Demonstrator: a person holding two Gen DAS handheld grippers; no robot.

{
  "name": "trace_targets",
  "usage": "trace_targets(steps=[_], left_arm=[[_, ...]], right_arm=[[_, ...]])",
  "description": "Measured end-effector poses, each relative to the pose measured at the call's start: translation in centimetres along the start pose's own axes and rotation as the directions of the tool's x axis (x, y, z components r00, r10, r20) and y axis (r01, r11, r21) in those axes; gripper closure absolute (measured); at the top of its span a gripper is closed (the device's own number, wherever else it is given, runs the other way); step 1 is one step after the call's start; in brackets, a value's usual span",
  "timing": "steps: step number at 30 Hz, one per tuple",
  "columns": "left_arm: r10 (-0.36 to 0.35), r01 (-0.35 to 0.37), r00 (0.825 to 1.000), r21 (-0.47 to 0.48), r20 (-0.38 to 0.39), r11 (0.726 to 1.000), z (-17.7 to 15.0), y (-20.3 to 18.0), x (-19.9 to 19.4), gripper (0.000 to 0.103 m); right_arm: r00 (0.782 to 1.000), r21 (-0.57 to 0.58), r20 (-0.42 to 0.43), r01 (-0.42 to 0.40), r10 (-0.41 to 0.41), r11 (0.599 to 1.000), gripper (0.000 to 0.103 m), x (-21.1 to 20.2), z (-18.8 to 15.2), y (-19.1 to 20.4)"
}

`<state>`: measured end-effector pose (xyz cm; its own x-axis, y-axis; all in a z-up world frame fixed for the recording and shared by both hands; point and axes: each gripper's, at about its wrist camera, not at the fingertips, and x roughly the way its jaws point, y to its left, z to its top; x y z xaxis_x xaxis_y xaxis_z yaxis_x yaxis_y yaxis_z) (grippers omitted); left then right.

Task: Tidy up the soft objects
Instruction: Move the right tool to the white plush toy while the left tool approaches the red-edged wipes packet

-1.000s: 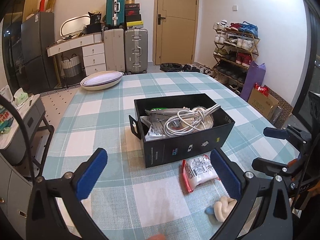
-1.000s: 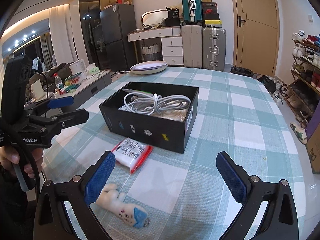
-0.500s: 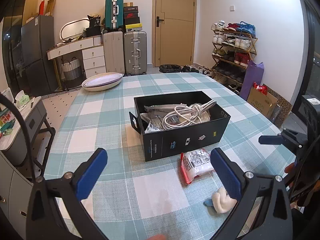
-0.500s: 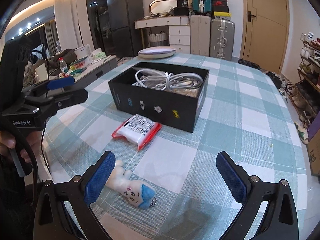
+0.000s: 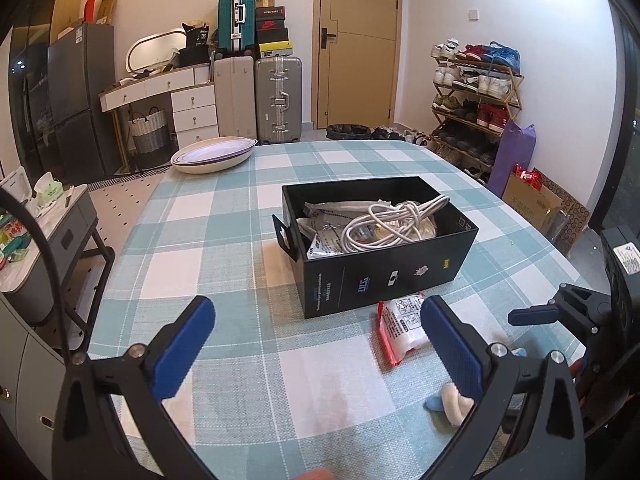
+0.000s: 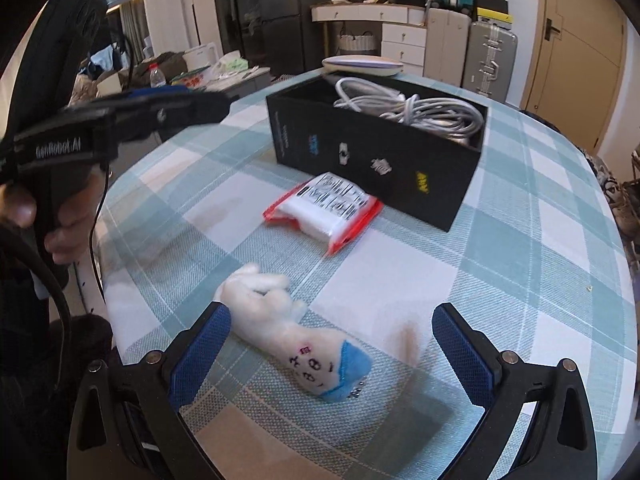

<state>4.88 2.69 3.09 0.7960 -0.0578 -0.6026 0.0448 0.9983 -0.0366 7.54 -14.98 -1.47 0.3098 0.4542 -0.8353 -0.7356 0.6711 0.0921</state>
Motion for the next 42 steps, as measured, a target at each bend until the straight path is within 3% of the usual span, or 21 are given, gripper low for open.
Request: trace_targets(steps=[8, 22, 34, 42], left_arm=[[0.0, 0.0, 1.0, 0.003, -0.012, 1.0, -0.2, 0.0, 0.5, 0.0], [0.008, -0.007, 1.0, 0.013, -0.031, 1.0, -0.6, -0.2, 1.2, 0.0], [0.008, -0.008, 0.999, 0.014, -0.044, 1.0, -0.7, -0.1, 1.5, 0.0], [0.009, -0.009, 0.999, 0.014, -0.047, 1.0, -0.8, -0.1, 1.5, 0.0]], right_arm=[[0.998, -0.023, -0.054, 0.022, -0.023, 0.999, 0.001, 1.0, -0.9, -0.3], [0.989, 0.187, -0.049, 0.144, -0.138, 0.972, 0.001, 0.5, -0.8, -5.3], [1.0, 0.188, -0.009, -0.001, 0.002, 0.982, 0.001, 0.1, -0.3, -3.4], [1.0, 0.195, -0.001, -0.005, 0.005, 0.981, 0.001, 1.2, 0.6, -1.5]])
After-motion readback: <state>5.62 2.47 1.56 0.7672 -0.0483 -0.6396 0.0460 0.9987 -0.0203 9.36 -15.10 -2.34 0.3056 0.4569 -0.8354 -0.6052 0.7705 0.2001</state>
